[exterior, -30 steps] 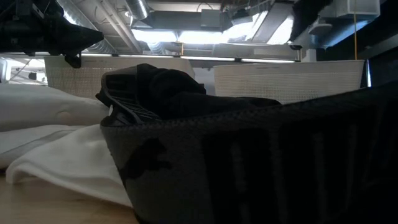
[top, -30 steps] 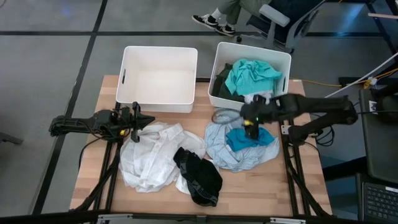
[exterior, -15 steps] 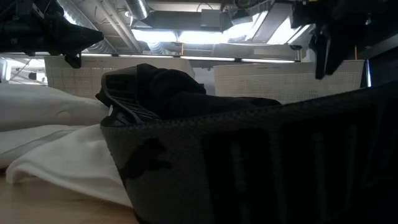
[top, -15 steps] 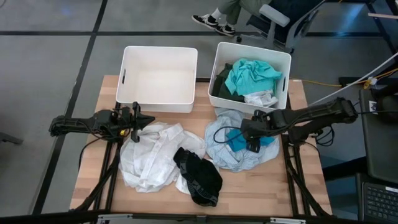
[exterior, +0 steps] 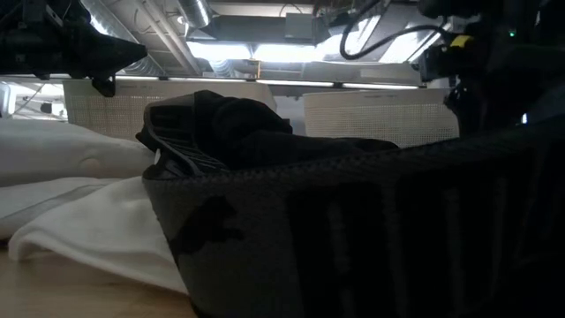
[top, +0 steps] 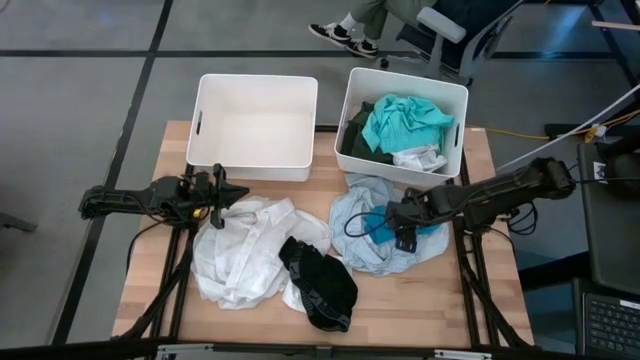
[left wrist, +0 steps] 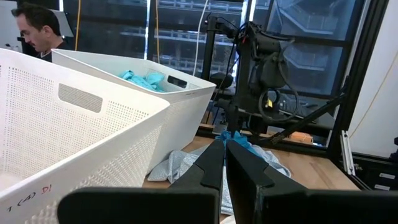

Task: Sort clothes
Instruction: Put the blue shorts into the right white bin

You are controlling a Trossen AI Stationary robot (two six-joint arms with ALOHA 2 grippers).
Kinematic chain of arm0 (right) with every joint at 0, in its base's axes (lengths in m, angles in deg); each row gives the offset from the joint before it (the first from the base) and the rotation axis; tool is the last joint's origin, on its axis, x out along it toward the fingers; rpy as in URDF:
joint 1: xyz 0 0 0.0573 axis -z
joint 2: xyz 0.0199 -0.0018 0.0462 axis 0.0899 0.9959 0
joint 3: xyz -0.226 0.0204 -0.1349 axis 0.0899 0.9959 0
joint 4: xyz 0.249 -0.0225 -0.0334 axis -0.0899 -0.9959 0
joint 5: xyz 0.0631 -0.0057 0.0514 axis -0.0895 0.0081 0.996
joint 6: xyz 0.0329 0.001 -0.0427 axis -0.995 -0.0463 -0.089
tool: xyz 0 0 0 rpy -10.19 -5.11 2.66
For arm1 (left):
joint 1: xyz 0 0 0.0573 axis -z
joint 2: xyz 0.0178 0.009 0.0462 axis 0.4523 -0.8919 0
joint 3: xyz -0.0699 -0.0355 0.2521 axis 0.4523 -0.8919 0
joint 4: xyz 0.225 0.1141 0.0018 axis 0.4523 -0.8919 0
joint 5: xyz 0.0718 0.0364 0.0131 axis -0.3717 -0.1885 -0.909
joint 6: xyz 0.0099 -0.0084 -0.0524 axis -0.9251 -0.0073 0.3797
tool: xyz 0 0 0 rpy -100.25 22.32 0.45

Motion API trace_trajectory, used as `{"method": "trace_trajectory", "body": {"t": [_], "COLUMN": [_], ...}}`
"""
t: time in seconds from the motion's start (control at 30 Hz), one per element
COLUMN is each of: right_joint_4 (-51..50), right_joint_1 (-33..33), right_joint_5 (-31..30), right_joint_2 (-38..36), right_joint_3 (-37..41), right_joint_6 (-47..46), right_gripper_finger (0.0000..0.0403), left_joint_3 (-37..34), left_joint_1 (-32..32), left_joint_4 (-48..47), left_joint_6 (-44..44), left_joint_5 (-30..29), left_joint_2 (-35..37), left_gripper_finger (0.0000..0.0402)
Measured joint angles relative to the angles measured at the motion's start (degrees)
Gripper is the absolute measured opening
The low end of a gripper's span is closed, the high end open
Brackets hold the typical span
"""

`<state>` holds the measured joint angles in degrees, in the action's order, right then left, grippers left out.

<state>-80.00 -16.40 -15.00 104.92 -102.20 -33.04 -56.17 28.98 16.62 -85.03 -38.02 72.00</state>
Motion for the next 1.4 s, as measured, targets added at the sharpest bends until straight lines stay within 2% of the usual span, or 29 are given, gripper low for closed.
{"method": "trace_trajectory", "body": {"t": [0.23,0.63,0.73,1.03,1.17,1.27,1.4], "right_joint_4": [5.84,13.06,13.20,13.12,13.13,13.16,12.90], "right_joint_1": [0.00,0.00,0.00,0.01,0.02,0.02,0.01], "right_joint_5": [0.32,-2.56,-2.71,-2.82,-2.82,-2.82,-2.81], "right_joint_2": [0.00,0.00,0.00,0.00,0.00,0.00,0.00], "right_joint_3": [5.26,10.97,11.05,11.07,11.07,11.07,10.92], "right_joint_6": [0.02,-0.11,-0.15,-0.55,-0.78,-1.33,-1.65], "right_gripper_finger": [0.0275,0.0270,0.0242,0.0104,0.0057,0.0040,0.0043], "left_joint_3": [0.00,0.00,0.00,0.01,0.00,0.00,0.00], "left_joint_1": [0.00,0.02,0.02,0.01,0.00,0.00,0.00], "left_joint_4": [0.00,0.00,0.00,0.00,-0.01,0.00,0.00], "left_joint_6": [0.00,0.00,-0.02,-0.02,-0.02,-0.02,-0.02], "left_joint_5": [0.00,0.00,0.00,0.00,0.00,-0.02,0.00], "left_joint_2": [0.00,0.00,0.00,0.00,0.00,0.00,0.00], "left_gripper_finger": [0.0008,0.0008,0.0008,0.0008,0.0008,0.0008,0.0008]}}
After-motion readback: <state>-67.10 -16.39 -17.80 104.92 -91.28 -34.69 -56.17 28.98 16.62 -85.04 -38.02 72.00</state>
